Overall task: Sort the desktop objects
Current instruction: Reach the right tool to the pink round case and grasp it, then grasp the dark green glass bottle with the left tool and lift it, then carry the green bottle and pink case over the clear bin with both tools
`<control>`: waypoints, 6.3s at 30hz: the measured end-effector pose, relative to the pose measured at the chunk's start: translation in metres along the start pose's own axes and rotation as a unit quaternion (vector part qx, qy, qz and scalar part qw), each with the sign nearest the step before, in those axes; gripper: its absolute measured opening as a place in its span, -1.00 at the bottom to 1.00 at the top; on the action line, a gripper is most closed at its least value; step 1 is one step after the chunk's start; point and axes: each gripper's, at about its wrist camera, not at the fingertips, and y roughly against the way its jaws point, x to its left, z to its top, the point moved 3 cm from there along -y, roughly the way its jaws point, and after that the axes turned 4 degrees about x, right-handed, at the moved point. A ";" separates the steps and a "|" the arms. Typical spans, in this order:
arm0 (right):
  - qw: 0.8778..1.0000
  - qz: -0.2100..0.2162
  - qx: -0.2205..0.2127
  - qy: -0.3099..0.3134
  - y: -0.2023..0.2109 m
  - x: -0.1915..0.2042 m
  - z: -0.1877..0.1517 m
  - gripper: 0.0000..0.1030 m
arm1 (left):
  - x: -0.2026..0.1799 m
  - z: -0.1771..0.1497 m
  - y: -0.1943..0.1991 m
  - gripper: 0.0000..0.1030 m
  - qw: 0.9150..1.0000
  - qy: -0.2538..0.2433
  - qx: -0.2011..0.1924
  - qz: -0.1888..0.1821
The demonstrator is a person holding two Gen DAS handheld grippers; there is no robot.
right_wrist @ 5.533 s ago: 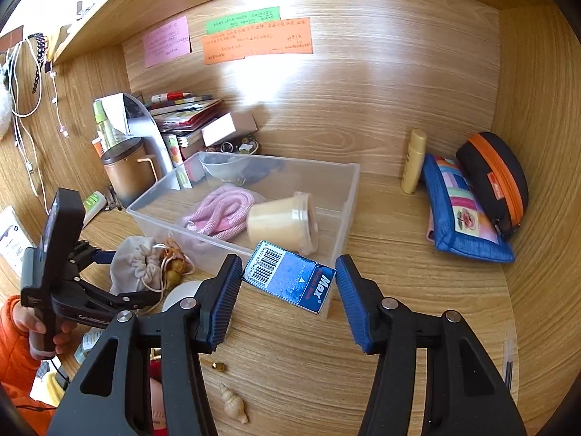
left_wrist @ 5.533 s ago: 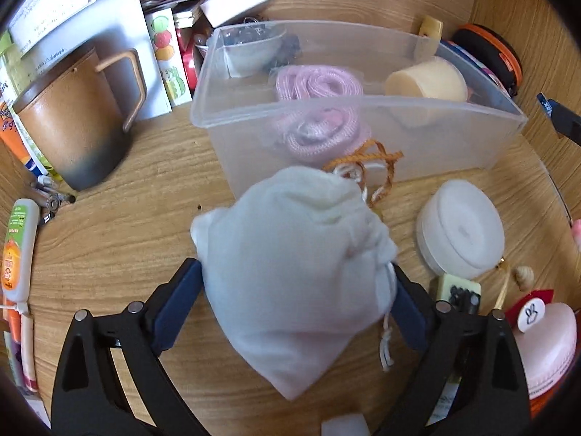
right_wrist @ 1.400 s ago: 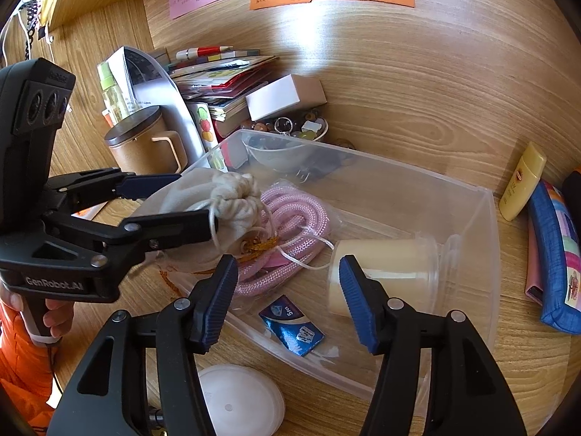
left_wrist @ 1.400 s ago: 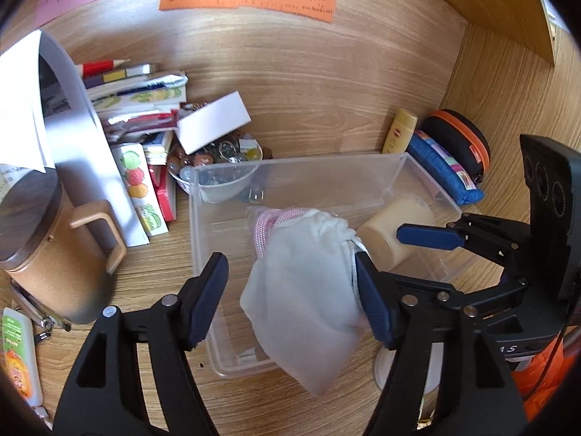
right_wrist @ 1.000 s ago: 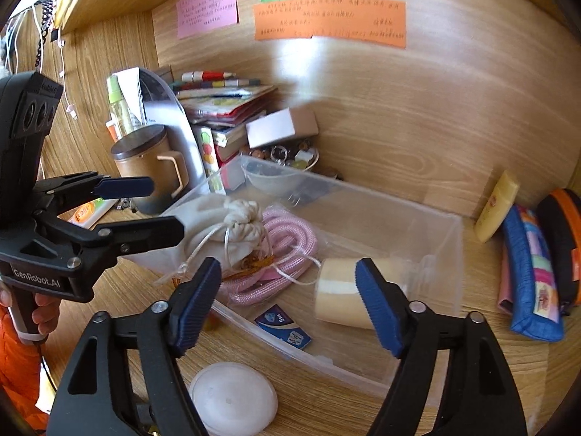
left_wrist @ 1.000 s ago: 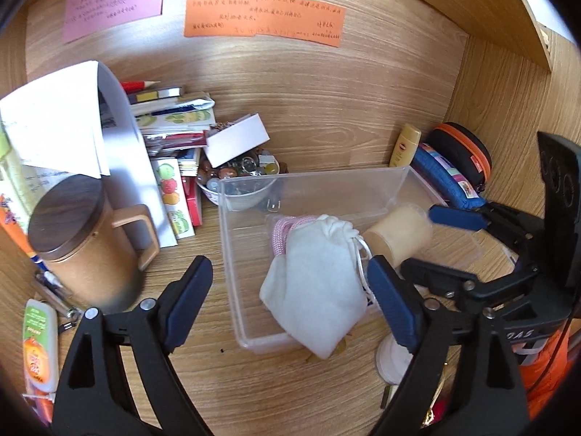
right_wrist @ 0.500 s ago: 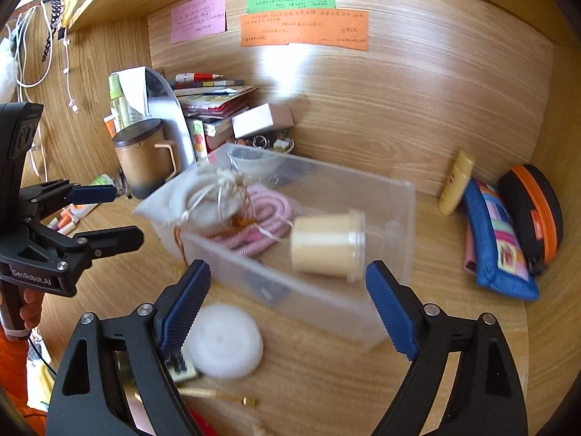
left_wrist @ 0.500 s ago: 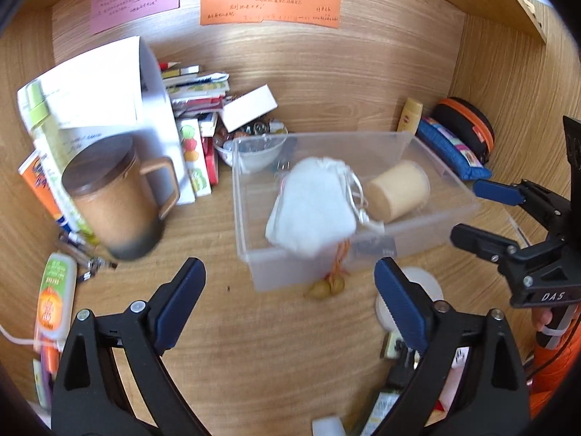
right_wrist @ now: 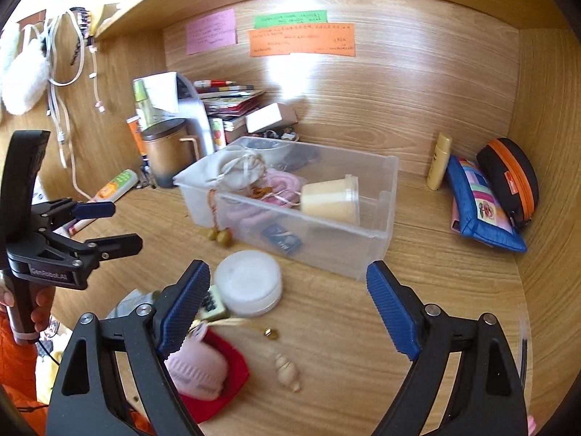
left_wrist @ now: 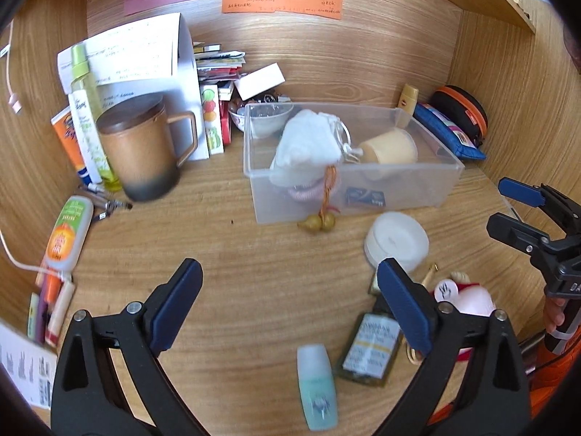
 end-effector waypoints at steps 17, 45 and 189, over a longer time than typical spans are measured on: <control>0.999 0.026 -0.002 0.034 0.009 0.062 -0.045 0.68 | -0.023 -0.052 0.019 0.91 1.000 -0.013 -0.009 -0.002; 0.999 0.018 0.015 0.038 -0.018 0.062 -0.067 0.22 | -0.025 -0.064 -0.005 0.91 1.000 -0.007 0.009 -0.012; 0.999 -0.028 0.034 -0.003 -0.104 -0.060 0.073 0.22 | -0.047 0.129 -0.071 -0.21 0.989 -0.042 -0.046 -0.133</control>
